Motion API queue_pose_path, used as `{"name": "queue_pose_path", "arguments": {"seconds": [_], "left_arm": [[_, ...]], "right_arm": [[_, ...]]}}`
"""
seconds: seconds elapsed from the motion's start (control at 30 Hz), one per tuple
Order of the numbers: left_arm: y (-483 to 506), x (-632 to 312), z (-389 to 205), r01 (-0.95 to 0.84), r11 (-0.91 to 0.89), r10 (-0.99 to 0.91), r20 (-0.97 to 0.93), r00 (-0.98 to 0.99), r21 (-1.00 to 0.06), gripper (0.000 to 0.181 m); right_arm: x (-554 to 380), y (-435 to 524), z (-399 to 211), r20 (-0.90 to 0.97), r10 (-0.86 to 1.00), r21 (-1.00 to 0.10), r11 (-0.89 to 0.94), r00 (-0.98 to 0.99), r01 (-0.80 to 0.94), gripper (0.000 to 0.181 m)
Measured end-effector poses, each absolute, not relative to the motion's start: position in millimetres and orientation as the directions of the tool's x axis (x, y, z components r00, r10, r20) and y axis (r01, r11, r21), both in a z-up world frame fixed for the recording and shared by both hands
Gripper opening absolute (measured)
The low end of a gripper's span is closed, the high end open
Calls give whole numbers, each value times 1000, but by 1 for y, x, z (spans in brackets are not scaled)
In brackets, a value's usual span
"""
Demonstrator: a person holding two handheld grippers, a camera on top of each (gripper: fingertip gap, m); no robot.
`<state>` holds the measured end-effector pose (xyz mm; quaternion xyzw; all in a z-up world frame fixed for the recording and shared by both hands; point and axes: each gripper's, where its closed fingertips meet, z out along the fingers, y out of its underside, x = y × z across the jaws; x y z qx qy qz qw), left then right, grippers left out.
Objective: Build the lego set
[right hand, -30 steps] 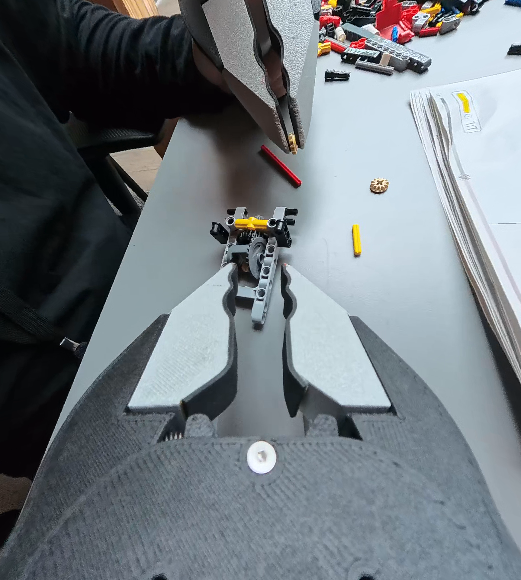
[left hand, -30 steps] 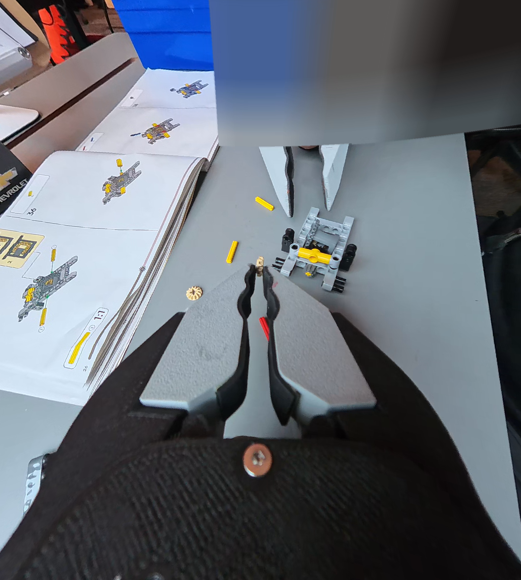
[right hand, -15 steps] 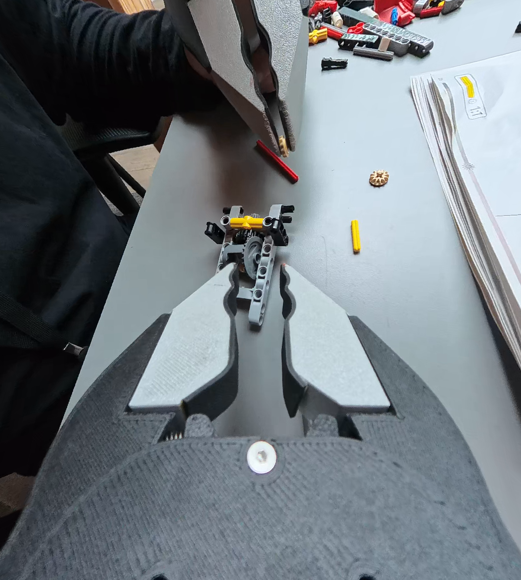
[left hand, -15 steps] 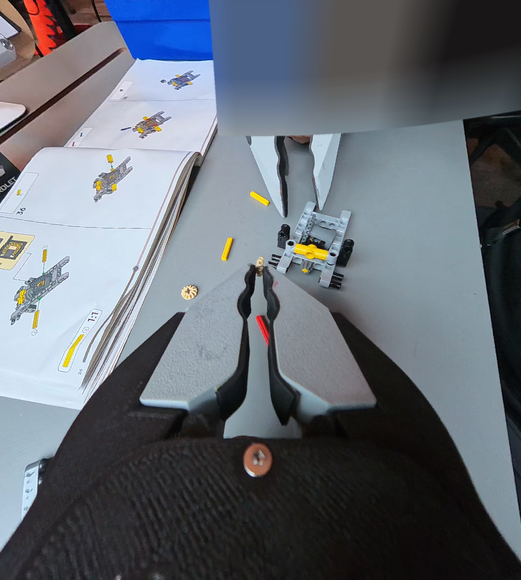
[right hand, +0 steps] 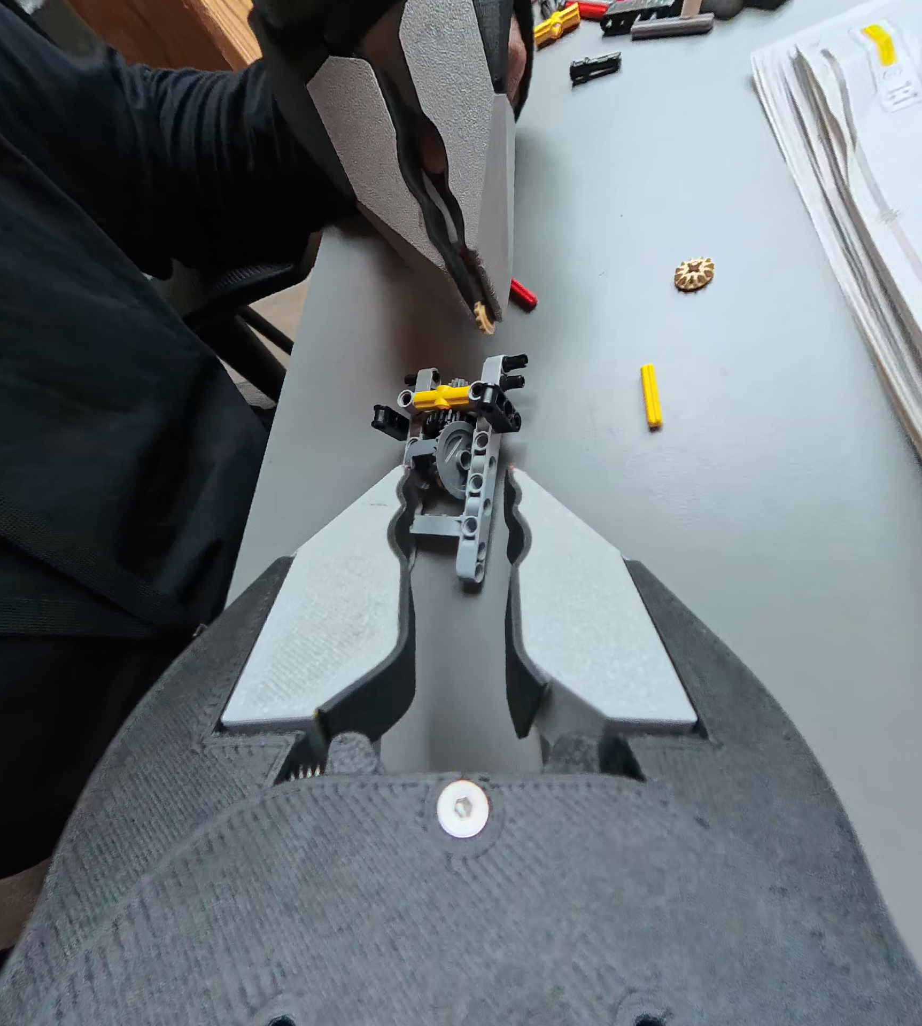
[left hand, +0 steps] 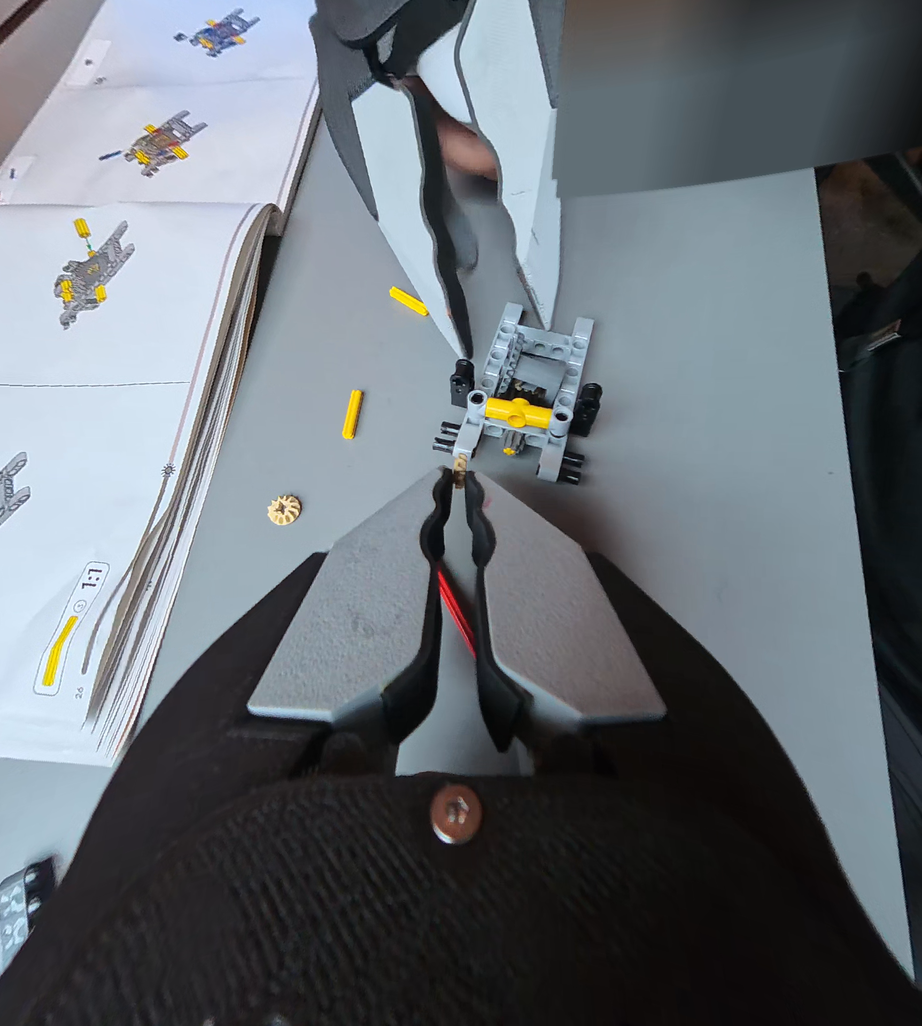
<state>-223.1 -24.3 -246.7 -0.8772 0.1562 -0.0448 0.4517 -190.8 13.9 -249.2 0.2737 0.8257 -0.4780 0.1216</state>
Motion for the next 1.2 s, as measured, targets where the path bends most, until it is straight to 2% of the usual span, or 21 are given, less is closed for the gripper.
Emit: {"name": "queue_pose_path", "arguments": {"seconds": [0.2,0.3,0.5,0.63,1.0,1.2], "left_arm": [[-26,-219,-254,-173,-603,-347,61,936,-779,1],[-27,-217,-264,-114,-679,-341,174,924,-725,1],[-38,-212,-262,80,-749,-310,454,835,-658,1],[-38,-218,-260,173,-767,-256,541,801,-619,1],[-40,-239,-262,250,-777,-160,564,810,-578,5],[-42,-262,-254,218,-753,-94,428,899,-621,32]], "right_arm": [[-190,16,-247,-593,294,-667,342,-750,662,29],[-191,16,-248,-626,288,-642,337,-725,689,30],[-190,15,-250,-635,286,-627,353,-718,694,27],[-189,15,-251,-622,290,-631,364,-727,685,26],[-190,19,-260,-453,355,-680,456,-818,575,20],[-190,21,-260,-415,363,-692,469,-834,548,21]]}}
